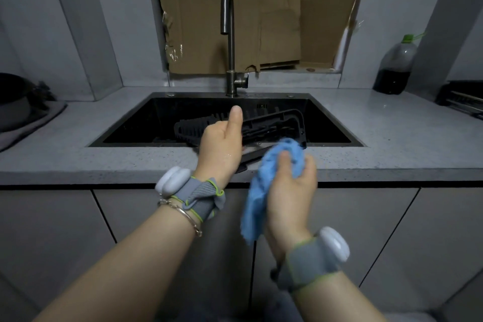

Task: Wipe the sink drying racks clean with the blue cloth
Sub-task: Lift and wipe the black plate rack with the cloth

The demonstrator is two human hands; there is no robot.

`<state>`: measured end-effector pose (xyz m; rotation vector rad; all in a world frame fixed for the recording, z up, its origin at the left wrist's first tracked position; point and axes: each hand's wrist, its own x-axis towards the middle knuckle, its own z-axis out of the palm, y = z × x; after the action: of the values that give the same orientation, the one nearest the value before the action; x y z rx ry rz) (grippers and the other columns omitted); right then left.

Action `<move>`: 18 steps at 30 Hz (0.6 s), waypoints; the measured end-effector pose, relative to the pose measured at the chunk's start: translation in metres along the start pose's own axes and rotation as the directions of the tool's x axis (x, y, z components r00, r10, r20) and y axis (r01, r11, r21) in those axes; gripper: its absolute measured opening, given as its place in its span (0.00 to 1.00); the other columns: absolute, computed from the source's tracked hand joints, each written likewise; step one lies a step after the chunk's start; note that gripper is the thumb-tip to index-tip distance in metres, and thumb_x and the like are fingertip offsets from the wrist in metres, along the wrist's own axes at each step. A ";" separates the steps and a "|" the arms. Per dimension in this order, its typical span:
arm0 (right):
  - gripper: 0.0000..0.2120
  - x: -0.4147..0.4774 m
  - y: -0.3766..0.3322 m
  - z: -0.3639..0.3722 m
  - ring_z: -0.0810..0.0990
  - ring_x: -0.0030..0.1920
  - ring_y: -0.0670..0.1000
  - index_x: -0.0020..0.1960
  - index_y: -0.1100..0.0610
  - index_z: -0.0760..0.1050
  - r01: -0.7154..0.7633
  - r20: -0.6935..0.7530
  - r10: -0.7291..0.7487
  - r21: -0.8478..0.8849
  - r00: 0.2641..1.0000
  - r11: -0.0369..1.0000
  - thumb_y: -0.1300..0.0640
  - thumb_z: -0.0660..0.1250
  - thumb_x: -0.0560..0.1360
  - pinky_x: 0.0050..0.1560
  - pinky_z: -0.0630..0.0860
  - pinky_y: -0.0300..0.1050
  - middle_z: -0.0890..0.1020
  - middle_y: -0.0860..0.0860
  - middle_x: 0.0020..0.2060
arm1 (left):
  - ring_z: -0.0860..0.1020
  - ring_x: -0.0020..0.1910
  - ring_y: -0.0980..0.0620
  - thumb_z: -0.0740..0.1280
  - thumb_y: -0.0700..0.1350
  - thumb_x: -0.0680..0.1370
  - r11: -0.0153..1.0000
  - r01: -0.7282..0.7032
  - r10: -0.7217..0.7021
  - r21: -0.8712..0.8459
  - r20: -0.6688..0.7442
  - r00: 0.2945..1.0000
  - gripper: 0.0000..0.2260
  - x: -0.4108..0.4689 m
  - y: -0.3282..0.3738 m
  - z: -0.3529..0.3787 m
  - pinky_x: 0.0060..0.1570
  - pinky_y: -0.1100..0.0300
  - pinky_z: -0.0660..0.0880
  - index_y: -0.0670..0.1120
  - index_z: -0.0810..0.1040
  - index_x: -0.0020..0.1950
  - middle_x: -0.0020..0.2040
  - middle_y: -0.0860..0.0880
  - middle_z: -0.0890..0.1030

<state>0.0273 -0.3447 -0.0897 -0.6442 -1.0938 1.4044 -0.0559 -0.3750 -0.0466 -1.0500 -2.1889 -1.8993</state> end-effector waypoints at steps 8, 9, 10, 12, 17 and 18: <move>0.13 0.031 0.011 -0.017 0.75 0.38 0.47 0.38 0.49 0.68 0.121 0.068 -0.106 -0.289 0.992 0.950 0.64 0.62 0.76 0.44 0.72 0.43 0.75 0.45 0.34 | 0.72 0.52 0.39 0.45 0.59 0.77 0.890 -0.260 0.185 0.375 0.223 0.957 0.23 -0.028 -0.009 0.016 0.52 0.50 0.64 0.46 0.72 0.37 0.40 0.48 0.70; 0.12 0.040 0.016 -0.025 0.75 0.39 0.50 0.38 0.50 0.68 0.061 0.058 -0.045 -0.314 0.997 0.948 0.63 0.62 0.76 0.44 0.72 0.45 0.75 0.47 0.34 | 0.71 0.55 0.39 0.45 0.60 0.79 0.841 -0.276 0.154 0.466 0.282 0.947 0.24 -0.033 -0.011 0.023 0.55 0.50 0.62 0.46 0.73 0.45 0.46 0.46 0.71; 0.10 0.046 0.018 -0.030 0.74 0.40 0.51 0.39 0.52 0.69 -0.007 0.085 0.036 -0.321 0.996 0.947 0.63 0.62 0.77 0.43 0.72 0.46 0.75 0.49 0.34 | 0.70 0.57 0.40 0.46 0.60 0.80 0.802 -0.272 0.107 0.531 0.321 0.941 0.22 -0.037 -0.013 0.027 0.57 0.51 0.60 0.46 0.72 0.52 0.51 0.45 0.71; 0.08 0.053 0.018 -0.038 0.74 0.38 0.52 0.41 0.55 0.70 -0.164 0.152 0.210 -0.268 0.966 0.949 0.62 0.60 0.78 0.40 0.72 0.46 0.76 0.52 0.35 | 0.69 0.58 0.40 0.48 0.60 0.81 0.775 -0.253 0.046 0.579 0.348 0.936 0.20 -0.041 -0.017 0.036 0.60 0.51 0.58 0.46 0.68 0.59 0.56 0.45 0.69; 0.15 0.070 0.002 -0.047 0.80 0.38 0.51 0.45 0.57 0.75 -0.368 0.259 0.384 -0.111 0.886 0.923 0.47 0.60 0.78 0.42 0.75 0.46 0.81 0.55 0.38 | 0.69 0.59 0.41 0.46 0.62 0.78 0.663 -0.342 0.058 0.666 0.410 0.910 0.24 -0.042 -0.009 0.057 0.60 0.47 0.61 0.46 0.65 0.61 0.58 0.43 0.69; 0.15 0.074 -0.002 -0.049 0.81 0.38 0.51 0.46 0.58 0.77 -0.379 0.260 0.406 -0.149 0.876 0.914 0.45 0.62 0.77 0.42 0.76 0.45 0.82 0.55 0.39 | 0.69 0.59 0.41 0.53 0.59 0.80 0.658 -0.363 0.070 0.660 0.427 0.902 0.20 -0.046 -0.010 0.064 0.59 0.46 0.61 0.45 0.66 0.61 0.58 0.42 0.70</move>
<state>0.0595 -0.2622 -0.0919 -0.7790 -1.3126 1.8500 -0.0019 -0.3387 -0.0912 -1.4520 -2.4784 -0.5935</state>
